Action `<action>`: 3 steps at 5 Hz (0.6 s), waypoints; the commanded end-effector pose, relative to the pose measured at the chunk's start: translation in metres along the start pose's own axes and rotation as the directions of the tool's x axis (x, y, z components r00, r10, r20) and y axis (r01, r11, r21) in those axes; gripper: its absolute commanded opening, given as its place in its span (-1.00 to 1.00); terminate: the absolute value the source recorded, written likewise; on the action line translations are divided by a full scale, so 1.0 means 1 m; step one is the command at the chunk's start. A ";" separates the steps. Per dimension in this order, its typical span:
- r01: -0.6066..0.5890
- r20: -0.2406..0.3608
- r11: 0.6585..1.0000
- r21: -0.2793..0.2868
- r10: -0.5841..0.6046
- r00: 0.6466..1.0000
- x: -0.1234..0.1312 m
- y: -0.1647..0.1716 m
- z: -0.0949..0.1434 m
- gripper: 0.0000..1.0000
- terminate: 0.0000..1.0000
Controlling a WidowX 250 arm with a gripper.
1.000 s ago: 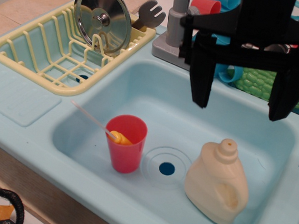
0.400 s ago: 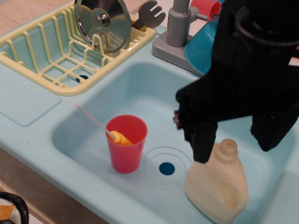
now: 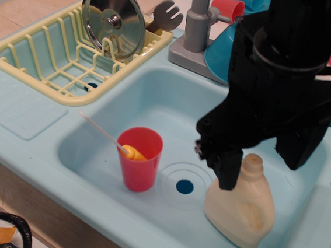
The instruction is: Put detergent from sink into drying rack
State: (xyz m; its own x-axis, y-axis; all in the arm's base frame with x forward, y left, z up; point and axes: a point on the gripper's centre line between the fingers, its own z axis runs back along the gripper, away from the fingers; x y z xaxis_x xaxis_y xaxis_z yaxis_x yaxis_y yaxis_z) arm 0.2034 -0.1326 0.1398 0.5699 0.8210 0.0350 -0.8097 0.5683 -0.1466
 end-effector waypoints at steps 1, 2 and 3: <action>-0.114 -0.017 0.990 -0.087 0.113 0.993 -0.001 0.002 -0.012 1.00 -1.00; -0.150 -0.026 0.984 -0.094 0.148 0.989 -0.003 0.003 -0.017 1.00 -1.00; -0.177 -0.014 0.979 -0.104 0.176 0.984 -0.005 0.004 -0.018 -1.00 -1.00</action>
State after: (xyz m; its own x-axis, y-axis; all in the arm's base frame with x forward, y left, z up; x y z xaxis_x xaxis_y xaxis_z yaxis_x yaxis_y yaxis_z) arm 0.2005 -0.1348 0.1171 0.4108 0.9117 -0.0077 -0.8871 0.3978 -0.2343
